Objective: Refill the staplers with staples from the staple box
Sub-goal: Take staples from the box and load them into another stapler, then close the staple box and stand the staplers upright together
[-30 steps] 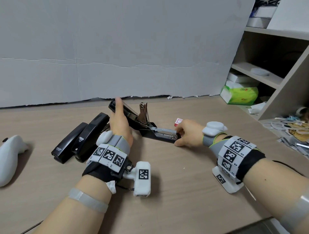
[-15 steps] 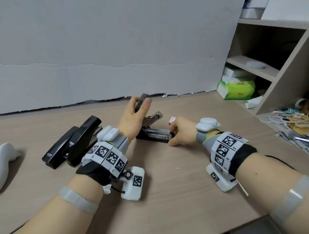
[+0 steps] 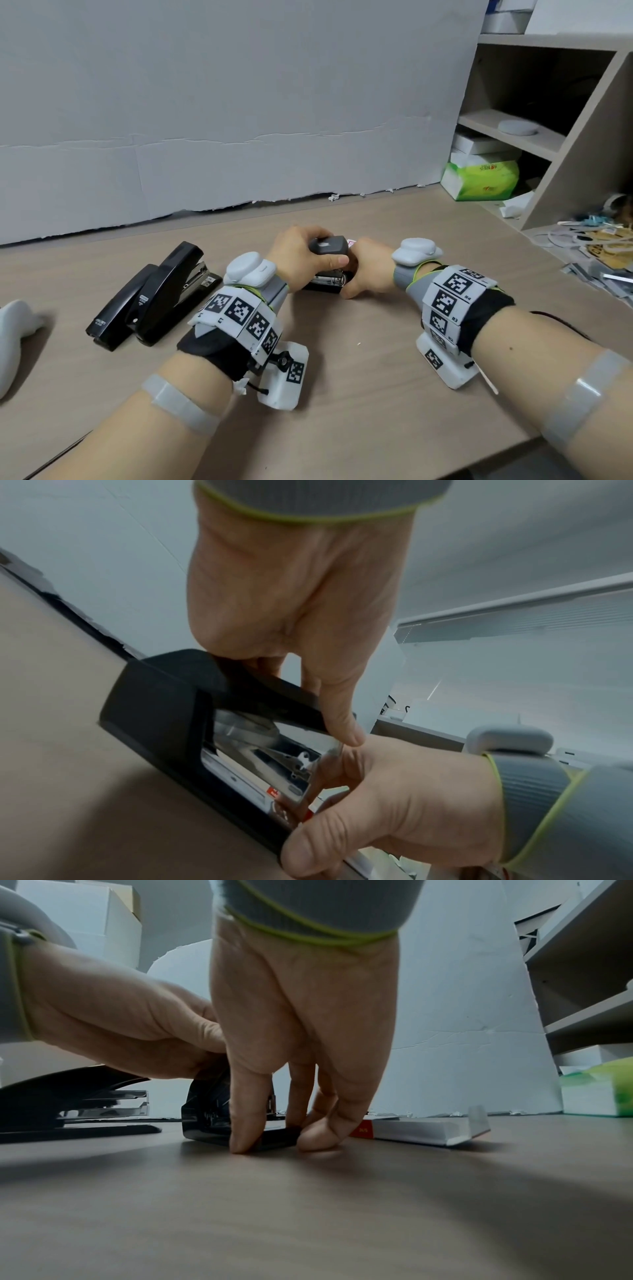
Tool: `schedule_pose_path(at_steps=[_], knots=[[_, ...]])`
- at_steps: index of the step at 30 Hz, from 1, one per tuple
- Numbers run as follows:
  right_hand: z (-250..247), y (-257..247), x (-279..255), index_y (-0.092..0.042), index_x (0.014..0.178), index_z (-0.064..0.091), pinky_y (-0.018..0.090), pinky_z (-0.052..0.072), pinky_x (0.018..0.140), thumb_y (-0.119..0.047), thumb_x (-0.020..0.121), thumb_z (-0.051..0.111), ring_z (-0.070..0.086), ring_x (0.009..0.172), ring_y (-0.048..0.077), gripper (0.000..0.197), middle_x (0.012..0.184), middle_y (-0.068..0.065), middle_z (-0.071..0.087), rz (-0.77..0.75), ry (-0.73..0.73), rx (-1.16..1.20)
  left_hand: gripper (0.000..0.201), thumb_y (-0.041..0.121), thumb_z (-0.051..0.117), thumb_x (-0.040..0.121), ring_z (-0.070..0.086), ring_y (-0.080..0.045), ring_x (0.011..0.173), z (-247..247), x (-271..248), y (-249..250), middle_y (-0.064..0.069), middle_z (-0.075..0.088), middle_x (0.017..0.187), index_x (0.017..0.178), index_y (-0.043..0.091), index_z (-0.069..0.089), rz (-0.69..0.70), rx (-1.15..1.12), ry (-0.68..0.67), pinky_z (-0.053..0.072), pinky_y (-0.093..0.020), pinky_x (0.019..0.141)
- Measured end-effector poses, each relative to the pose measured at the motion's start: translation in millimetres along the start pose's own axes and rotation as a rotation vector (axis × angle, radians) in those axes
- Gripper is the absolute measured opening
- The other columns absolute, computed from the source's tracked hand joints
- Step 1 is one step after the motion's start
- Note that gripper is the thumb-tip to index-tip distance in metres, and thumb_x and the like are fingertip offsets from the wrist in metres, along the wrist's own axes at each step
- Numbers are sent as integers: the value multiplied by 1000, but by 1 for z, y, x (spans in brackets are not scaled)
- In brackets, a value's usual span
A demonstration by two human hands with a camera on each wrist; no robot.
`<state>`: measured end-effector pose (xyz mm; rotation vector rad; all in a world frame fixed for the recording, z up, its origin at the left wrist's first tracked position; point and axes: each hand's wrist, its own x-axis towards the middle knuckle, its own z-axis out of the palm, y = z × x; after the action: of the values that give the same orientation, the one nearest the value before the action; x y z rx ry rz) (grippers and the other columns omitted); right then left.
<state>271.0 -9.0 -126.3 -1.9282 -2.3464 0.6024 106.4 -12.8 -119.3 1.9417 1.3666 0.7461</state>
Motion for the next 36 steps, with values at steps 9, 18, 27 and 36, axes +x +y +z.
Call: schedule_pose_path(at_steps=[9, 18, 27, 36], knots=[[0, -2, -2, -14, 81, 65, 37, 52, 61, -44, 54, 79, 64, 68, 30, 43, 75, 7, 69, 2, -9, -1, 50, 46, 72, 81, 65, -12, 101, -5, -6, 6, 3, 70, 110, 123, 19, 65, -29, -1, -18, 48, -25, 88], [-8, 4, -17, -23, 103, 59, 31, 51, 62, -30, 69, 86, 64, 60, 19, 43, 77, 4, 70, -28, -179, 315, 40, 66, 61, 59, 64, -13, 104, -10, -12, 9, 13, 56, 117, 98, 57, 61, -64, 147, -139, 48, -45, 98], [-21, 46, 9, -15, 129, 55, 31, 48, 85, -32, 69, 78, 60, 105, 27, 67, 117, 7, 61, 243, 227, 58, 59, 16, 58, 82, 54, -10, 106, -36, -21, 15, 8, 48, 136, 137, 34, 49, -74, 252, -225, 44, -25, 85], [-15, 37, 18, -21, 87, 69, 37, 60, 71, -40, 52, 64, 69, 70, 26, 40, 77, 1, 72, 310, 105, -127, 48, 28, 69, 80, 54, -9, 60, -43, -23, 11, 9, 58, 65, 126, 36, 56, -53, 69, -143, 44, -25, 59]])
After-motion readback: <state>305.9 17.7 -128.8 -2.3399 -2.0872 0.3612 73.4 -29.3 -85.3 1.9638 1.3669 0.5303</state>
